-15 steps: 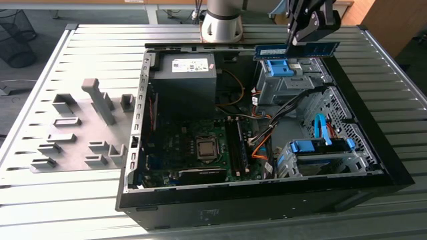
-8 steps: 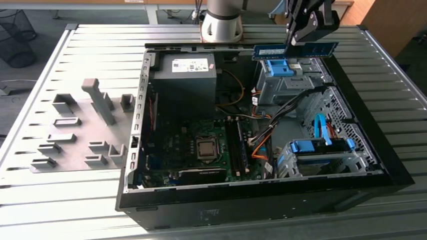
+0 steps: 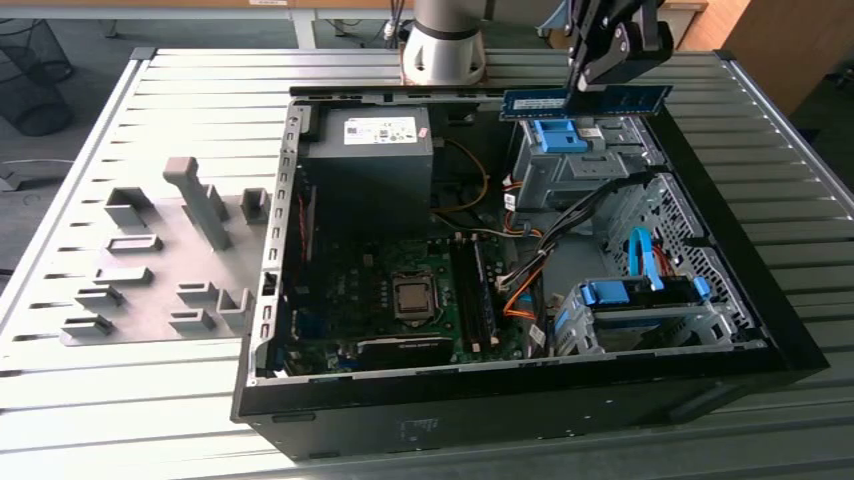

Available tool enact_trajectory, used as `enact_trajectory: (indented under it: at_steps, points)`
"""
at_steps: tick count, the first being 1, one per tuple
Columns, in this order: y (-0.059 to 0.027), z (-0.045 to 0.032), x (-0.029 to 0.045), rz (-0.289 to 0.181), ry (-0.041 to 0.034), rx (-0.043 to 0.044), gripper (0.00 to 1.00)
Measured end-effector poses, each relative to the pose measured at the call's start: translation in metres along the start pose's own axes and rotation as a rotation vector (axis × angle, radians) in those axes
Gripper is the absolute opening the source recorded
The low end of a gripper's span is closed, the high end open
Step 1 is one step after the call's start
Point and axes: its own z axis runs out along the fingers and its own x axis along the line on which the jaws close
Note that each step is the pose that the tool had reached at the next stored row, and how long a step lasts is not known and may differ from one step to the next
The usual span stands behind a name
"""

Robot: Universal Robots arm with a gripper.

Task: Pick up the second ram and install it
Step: 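Pick up the second ram and move it above second insertion slot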

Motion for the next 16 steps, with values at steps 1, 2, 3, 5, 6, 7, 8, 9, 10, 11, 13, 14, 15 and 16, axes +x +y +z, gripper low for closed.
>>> enact_trajectory:
  at_steps: [1,2,3,5,6,7,8,9,10,11,13,14,15,16]
  points:
    - [0.0007,0.0,0.0,0.0,-0.0001,-0.0002,0.14]
    - [0.0015,0.0,0.0,0.0,-0.0001,-0.0005,0.14]
    - [0.0022,0.0,0.0,0.0,-0.0001,-0.0008,0.14]
    - [0.0039,0.0001,0.0001,0.0,-0.0001,-0.0018,0.14]
    - [0.0048,0.0001,0.0001,0.0,0.0,-0.0024,0.14]
    - [0.0057,0.0001,0.0001,0.0,0.0,-0.0031,0.14]
    - [0.0066,0.0001,0.0001,0.0,0.0,-0.0038,0.14]
    - [0.0076,0.0001,0.0001,0.001,0.0,-0.0044,0.14]
    - [0.0083,0.0001,0.0002,0.001,0.0,-0.005,0.14]
    - [0.0091,0.0002,0.0002,0.001,0.0,-0.0055,0.14]
    - [0.0107,0.0002,0.0002,0.001,0.0,-0.0063,0.14]
    - [0.0116,0.0002,0.0002,0.001,0.0001,-0.0067,0.14]
    - [0.0124,0.0002,0.0002,0.001,0.0,-0.0072,0.14]
    - [0.0132,0.0002,0.0003,0.001,0.0001,-0.0076,0.14]
